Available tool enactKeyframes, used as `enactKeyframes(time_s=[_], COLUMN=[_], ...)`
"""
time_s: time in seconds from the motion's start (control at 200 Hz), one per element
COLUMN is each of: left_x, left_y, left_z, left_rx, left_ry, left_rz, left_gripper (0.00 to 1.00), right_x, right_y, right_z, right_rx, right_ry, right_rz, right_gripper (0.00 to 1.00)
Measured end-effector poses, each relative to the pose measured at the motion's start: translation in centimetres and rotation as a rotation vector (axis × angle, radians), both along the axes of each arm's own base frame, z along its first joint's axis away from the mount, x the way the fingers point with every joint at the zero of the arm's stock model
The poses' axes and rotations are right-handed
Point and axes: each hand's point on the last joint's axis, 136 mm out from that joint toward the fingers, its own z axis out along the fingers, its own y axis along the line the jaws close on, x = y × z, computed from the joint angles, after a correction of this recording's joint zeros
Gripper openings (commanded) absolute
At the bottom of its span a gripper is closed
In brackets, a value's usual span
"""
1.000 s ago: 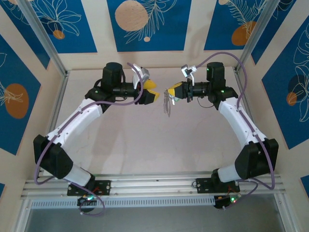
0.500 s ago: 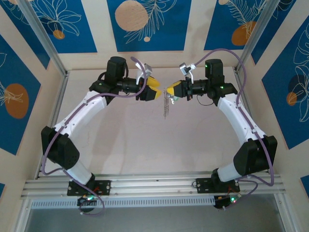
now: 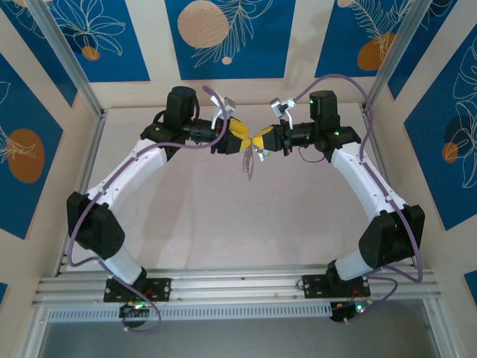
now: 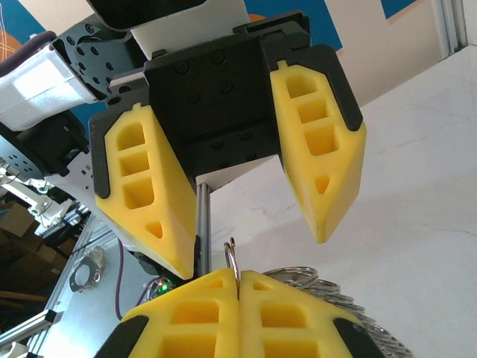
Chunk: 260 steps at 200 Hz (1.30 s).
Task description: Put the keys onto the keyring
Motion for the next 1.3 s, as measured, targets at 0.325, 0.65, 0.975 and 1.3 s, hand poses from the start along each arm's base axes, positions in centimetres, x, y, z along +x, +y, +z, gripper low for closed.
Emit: enactKeyframes(time_s=[0.325, 0.65, 0.975, 1.3], left_x=[0.05, -0.15, -0.31, -0.39], left_y=[-0.32, -0.35, -0.28, -0.26], left_z=[-0.25, -0.17, -0.48, -0.65], left_rx=[-0.014, -0.023, -0.015, -0.010], left_ry=[0.026, 0.051, 0.045, 0.045], left_rz=[-0.025, -0.044, -0.051, -0.053], left_gripper=[0.18, 0.06, 0.18, 0.05], right_x=[0.04, 0.43, 0.45, 0.46], right_y=[0.16, 0.11, 0.12, 0.12], right_z=[-0.16, -0.43, -0.45, -0.45], right_rx=[-0.003, -0.010, -0.011, -0.011], right_ry=[-0.001, -0.004, -0.003, -0.004], right_rz=[0.001, -0.011, -0.012, -0.012], right_gripper=[0.00, 0.00, 0.00, 0.00])
